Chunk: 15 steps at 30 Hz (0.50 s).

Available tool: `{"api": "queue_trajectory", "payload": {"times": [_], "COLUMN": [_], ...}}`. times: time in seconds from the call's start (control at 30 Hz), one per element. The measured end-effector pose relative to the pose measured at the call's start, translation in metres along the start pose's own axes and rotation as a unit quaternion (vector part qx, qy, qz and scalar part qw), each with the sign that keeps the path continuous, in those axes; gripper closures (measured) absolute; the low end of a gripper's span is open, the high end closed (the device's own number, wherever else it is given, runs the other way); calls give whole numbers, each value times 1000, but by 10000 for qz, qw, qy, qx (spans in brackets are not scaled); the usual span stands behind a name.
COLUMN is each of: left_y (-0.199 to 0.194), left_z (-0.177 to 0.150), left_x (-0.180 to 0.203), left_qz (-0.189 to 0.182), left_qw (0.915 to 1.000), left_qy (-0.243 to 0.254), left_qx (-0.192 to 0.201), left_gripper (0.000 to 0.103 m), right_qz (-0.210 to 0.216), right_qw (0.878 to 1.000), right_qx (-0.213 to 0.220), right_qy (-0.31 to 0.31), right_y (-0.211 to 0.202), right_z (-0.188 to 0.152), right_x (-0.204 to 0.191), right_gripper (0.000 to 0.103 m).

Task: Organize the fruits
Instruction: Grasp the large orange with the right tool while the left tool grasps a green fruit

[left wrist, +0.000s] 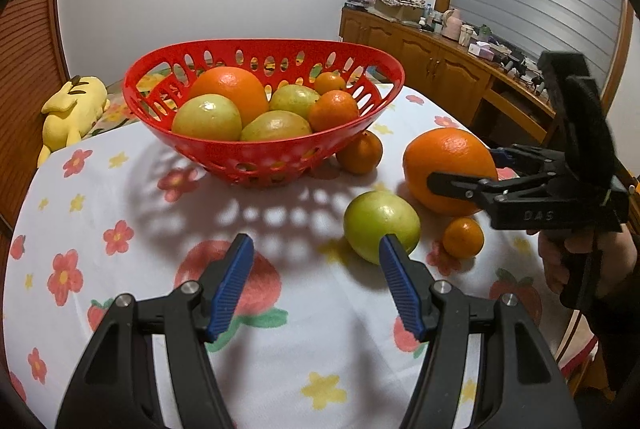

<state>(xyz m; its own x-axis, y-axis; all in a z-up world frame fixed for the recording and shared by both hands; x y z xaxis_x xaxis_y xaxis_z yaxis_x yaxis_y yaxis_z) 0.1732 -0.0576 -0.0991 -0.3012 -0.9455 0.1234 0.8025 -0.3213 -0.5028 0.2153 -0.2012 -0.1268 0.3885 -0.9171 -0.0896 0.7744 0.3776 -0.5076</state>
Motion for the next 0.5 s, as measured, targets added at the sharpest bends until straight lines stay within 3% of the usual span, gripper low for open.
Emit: {"api": "queue_trajectory", "payload": {"times": [0.1, 0.5], "left_y": [0, 16], "left_z": [0, 2], "left_x": [-1, 8], "left_qz": [-1, -106], "left_qw": [10000, 9998], "left_qy": [-28, -107], "left_qx": [-18, -165], "left_gripper": [38, 38], "right_qz": [-9, 32], "right_qw": [9998, 9998], "right_qx": [-186, -89], "right_qy": [62, 199], "right_y": [9, -1], "right_z": [-6, -11], "right_x": [3, 9], "right_gripper": [20, 21]}}
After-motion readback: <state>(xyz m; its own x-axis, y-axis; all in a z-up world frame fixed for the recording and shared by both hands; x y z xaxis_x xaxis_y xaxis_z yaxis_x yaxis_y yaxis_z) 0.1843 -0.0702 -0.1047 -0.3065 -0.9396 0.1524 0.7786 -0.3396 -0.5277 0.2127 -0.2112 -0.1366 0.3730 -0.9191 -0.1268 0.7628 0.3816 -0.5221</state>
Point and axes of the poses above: each gripper's, at about its wrist camera, not at the fingertips, and y roughly the way its jaws point, x to its right, z to its top, the point moved 6 cm from there along y, roughly the way its jaws point, and after that the axes turned 14 degrees about x, right-handed, at the moved point
